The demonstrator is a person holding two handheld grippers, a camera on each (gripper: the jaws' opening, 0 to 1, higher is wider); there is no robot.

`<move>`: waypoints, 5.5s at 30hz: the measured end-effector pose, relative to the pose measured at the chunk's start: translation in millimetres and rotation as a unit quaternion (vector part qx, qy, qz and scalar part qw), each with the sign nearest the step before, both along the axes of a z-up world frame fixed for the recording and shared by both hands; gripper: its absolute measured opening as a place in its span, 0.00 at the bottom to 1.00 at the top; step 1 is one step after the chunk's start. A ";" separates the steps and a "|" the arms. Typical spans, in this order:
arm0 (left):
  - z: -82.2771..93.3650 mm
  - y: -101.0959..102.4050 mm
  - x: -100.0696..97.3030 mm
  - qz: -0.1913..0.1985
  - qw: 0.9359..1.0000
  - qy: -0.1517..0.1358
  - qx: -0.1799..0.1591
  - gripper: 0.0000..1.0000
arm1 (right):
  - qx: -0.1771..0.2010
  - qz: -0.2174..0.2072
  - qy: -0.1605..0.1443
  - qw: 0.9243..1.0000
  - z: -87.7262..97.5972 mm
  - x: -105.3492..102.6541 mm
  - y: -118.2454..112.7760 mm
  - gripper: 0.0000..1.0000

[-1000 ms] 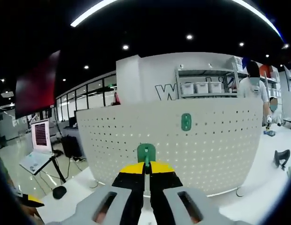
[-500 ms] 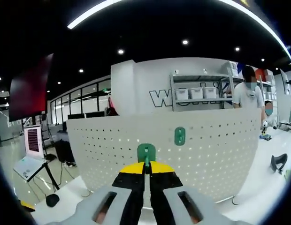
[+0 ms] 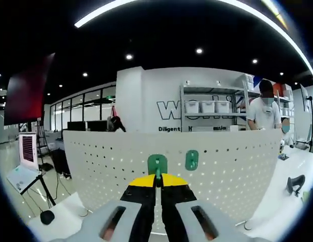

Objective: Insert the hook assembly into the mounting plate slot until the hook locks in place.

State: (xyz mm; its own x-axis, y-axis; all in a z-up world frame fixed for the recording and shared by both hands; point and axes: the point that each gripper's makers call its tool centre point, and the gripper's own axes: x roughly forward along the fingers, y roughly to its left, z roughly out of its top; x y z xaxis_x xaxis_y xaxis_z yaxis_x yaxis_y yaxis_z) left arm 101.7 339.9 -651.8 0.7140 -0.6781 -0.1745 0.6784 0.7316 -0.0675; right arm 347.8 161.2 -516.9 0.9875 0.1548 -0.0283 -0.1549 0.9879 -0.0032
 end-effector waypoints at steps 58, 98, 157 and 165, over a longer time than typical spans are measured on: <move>1.3 15.7 9.7 0.017 1.000 0.011 -0.008 0.94 | -0.005 -0.025 0.040 0.999 -15.7 69.4 -6.3 0.01; -1.9 16.3 6.3 0.021 0.999 0.022 -0.021 0.93 | 0.001 -0.012 0.053 0.999 -20.5 71.5 -2.2 0.04; 4.8 -5.1 -2.8 0.033 0.999 0.015 0.000 0.95 | 0.021 0.058 0.045 0.997 -58.6 -6.6 -16.3 0.32; 1.4 -12.5 -5.6 0.030 0.999 0.022 0.001 0.94 | 0.023 0.066 0.053 0.996 -70.7 -20.3 -18.0 0.32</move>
State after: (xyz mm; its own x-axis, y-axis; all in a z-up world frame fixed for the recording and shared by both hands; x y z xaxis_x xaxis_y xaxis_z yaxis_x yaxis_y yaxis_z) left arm 96.2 327.4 -650.4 0.7457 -0.6334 -0.2067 0.6290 0.7716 -0.0948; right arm 327.5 143.2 -587.6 0.9503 0.2864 -0.1219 -0.2802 0.9577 0.0650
